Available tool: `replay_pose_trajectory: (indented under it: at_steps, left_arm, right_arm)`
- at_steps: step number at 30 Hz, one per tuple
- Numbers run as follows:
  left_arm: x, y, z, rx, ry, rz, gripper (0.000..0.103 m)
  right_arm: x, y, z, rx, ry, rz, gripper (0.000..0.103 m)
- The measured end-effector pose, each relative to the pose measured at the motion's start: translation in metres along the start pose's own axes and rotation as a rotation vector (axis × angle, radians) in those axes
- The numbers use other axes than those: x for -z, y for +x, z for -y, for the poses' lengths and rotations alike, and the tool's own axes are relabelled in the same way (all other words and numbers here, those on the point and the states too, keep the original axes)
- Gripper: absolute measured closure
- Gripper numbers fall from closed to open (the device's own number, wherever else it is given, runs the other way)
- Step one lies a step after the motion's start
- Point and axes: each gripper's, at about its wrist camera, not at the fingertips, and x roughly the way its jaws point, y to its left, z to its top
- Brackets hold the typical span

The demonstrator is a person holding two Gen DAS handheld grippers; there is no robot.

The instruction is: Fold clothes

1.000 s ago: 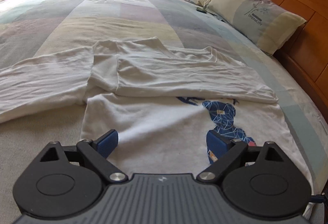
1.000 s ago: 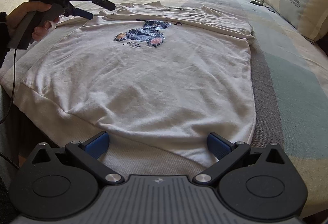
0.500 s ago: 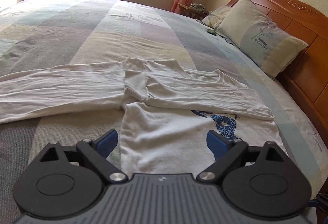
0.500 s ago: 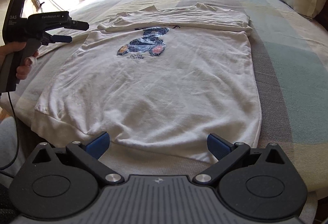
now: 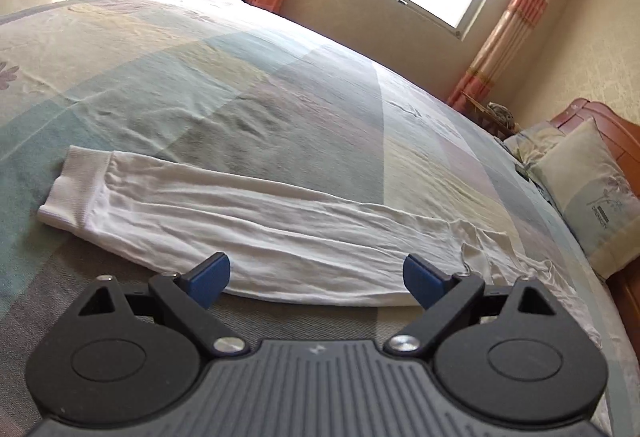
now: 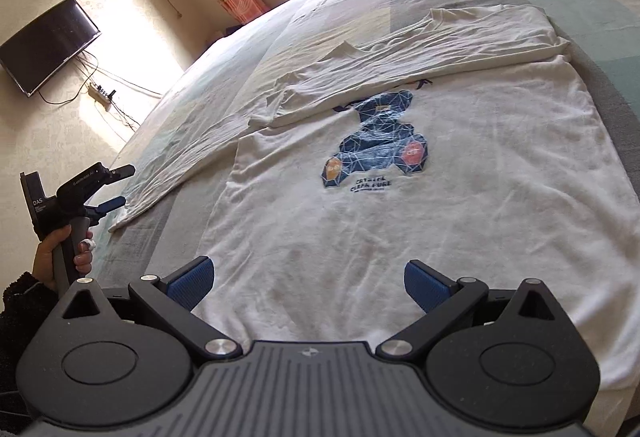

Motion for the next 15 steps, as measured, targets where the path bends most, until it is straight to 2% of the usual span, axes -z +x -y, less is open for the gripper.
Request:
replay_pose_trajectory:
  at_steps: [4,7,9,11,15]
  left_arm:
    - [0.004,0.006,-0.045,0.012,-0.146,0.014,0.009]
    - [0.009,0.010,-0.062,0.012,-0.168,0.027,0.009]
    - [0.011,0.013,-0.072,0.042,-0.193,0.042,0.009]
    - [0.011,0.015,-0.076,0.063,-0.205,0.057,0.007]
    - [0.005,0.028,-0.067,0.039,-0.134,0.062,0.004]
  right_arm:
    - [0.007,0.024,-0.015,-0.050,-0.022,-0.044,0.000]
    - [0.007,0.031,-0.027,-0.043,-0.065,-0.029,0.000]
    - [0.003,0.036,-0.032,-0.020,-0.082,-0.026,0.000]
    - [-0.001,0.040,-0.032,-0.015,-0.065,-0.024,0.000]
    - [-0.002,0.048,-0.035,-0.010,-0.045,-0.011,0.000]
